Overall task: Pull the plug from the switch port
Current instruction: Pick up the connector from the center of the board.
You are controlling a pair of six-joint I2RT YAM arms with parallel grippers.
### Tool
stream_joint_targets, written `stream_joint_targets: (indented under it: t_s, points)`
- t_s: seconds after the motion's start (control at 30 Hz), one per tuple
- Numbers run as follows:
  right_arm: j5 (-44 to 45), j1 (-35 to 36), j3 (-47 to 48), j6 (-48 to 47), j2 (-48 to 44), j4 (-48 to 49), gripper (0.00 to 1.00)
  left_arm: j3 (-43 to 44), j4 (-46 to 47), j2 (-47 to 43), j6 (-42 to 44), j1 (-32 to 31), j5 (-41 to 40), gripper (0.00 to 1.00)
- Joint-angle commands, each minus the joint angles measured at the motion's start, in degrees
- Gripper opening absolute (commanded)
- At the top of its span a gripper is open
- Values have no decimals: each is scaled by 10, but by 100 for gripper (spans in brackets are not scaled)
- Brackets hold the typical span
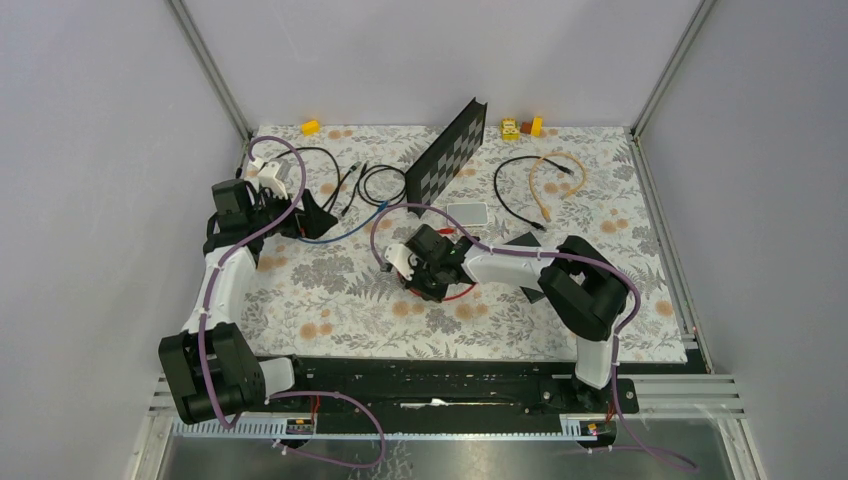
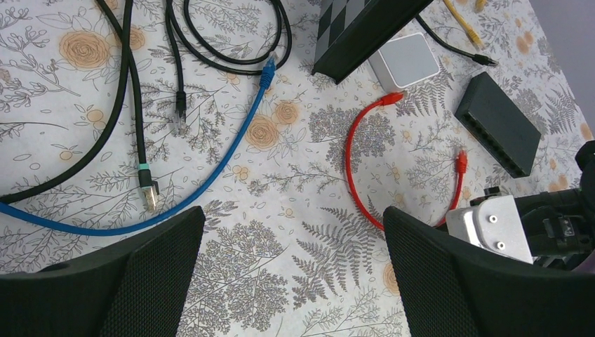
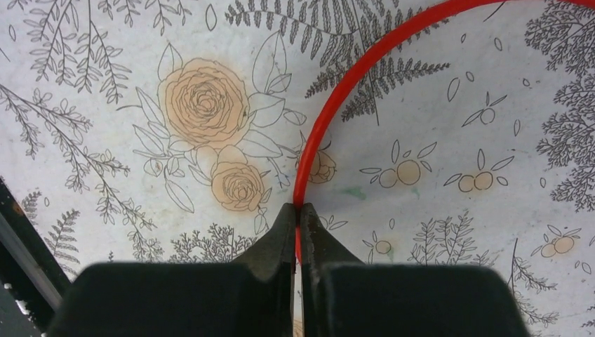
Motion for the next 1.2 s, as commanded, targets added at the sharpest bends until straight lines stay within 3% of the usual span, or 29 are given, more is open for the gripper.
stream_joint_targets:
  t_s: [0.0,0.4,0.8,1.17]
  points:
    - [5,3,-10,-23,-55,-31,0,23,5,-23,24,3,16,99]
    - [10,2,-88,-66,-167,-52,0,24,5,-24,27,3,31,99]
    - [135,-7,-100,-127,-221,-93,0,19,5,-35,35,3,35,99]
    - [82,-116,-129,-206,-204,-151,2,20,6,-29,35,2,46,99]
